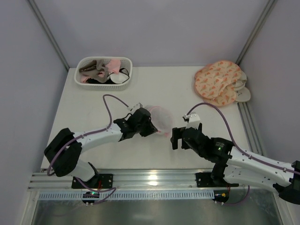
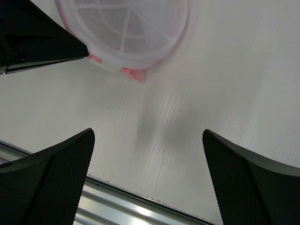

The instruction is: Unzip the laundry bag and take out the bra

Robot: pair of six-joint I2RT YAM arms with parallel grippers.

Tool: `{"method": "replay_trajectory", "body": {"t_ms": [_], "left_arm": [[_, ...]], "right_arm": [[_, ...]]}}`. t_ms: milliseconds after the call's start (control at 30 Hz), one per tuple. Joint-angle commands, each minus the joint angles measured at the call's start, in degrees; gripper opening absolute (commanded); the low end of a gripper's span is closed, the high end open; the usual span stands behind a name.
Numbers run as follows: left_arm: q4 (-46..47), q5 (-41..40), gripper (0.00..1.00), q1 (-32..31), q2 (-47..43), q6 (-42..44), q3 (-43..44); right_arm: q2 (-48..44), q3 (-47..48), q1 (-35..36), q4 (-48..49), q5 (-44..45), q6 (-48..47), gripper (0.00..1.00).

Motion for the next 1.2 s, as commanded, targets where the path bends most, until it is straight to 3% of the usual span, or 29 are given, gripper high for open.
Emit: {"method": "replay_trajectory", "body": {"t_ms": [0,200,333,367,467,567,833,1033,1167], "left_arm": [[1.6,-2.8,0.18,-0.3,1.3,0.6,2.2],[2.4,-4.1,0.2,-0.3,1.8,0.7,1.6],[3.9,-4.3,0.21,-0.3,1.1,0.6,1.0],[4.3,-4.0,0.37,-0.2,1.1,0.7,0.9],[5.2,-4.5,0.69,-0.6,-0.3,0.2,0.1],[5.2,-5.7,0.77,-0.8,-1.6,-0.4,-0.7],[6.6,-4.5,0.74,-0.8,-0.2,-1.9,-0.1],[8.3,-3.9,0.58,-0.8,4.7,-2.7,3.8],[9.1,-5.1,0.55,-0.8,7.6,-3.1,6.3]], "right_arm": [[-3.0,-2.4,0.3,3.6,0.8,3.2,0.99],[-8.0,-8.5,0.3,9.9,-2.1,4.5,0.99],[-6.1,-7.9,0.3,10.1,-2.0,4.1,1.0],[-5.2,-7.3,0.3,9.4,-1.9,3.7,0.99],[-1.8,-5.6,0.3,8.1,-2.1,3.0,0.99],[-0.8,-5.4,0.3,8.9,-2.4,2.7,0.99],[-0.8,-5.4,0.3,8.6,-0.7,2.4,0.99],[-0.8,-5.7,0.2,8.1,0.2,2.6,0.99],[-0.7,-5.9,0.2,7.8,0.3,2.8,0.99]]}}
